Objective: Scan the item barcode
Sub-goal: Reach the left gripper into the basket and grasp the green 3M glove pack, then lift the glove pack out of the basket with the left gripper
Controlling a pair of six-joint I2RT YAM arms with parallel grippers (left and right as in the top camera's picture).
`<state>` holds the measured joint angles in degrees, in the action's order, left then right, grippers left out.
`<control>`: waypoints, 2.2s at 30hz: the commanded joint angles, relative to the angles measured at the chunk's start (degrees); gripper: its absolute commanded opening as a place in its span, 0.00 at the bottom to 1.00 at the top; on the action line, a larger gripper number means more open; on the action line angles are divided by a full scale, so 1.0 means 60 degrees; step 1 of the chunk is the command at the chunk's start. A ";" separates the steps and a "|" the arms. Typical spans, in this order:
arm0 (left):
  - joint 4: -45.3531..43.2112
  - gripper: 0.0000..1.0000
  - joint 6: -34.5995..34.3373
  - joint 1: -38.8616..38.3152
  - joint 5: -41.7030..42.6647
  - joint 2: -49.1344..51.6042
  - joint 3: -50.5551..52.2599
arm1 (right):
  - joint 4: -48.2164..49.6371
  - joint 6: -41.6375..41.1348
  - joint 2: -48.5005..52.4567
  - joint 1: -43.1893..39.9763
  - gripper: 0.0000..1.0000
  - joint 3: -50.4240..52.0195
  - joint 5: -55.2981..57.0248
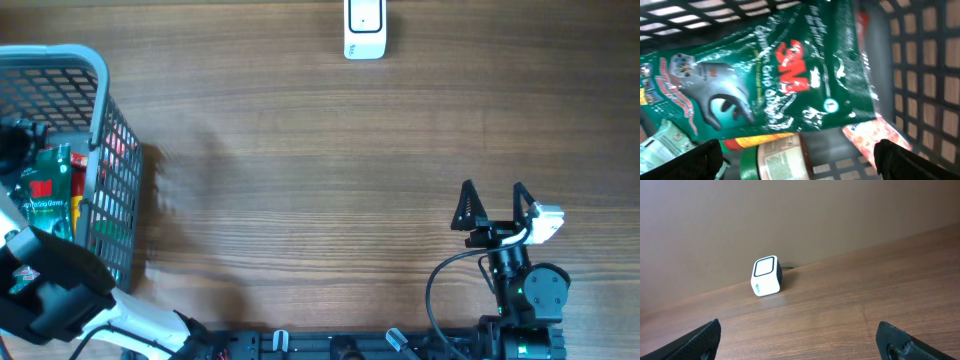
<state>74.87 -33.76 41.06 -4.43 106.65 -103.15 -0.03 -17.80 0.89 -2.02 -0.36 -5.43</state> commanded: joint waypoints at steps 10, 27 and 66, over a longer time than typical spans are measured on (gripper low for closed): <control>0.0291 1.00 -0.0310 0.0426 0.0510 0.0015 0.0517 | 0.0029 -0.0066 -0.0102 0.0058 0.99 0.0011 0.0168; -0.0725 1.00 0.2885 -0.0973 -0.0539 0.0936 0.0732 | 0.0029 -0.0066 -0.0102 0.0058 1.00 0.0011 0.0168; -0.2116 0.04 0.2809 -0.0769 -0.2750 0.1759 0.1315 | 0.0029 -0.0066 -0.0102 0.0058 1.00 0.0011 0.0168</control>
<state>60.93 -16.78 36.03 -18.50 117.56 -93.97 -0.03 -17.80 0.89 -2.02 -0.36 -5.43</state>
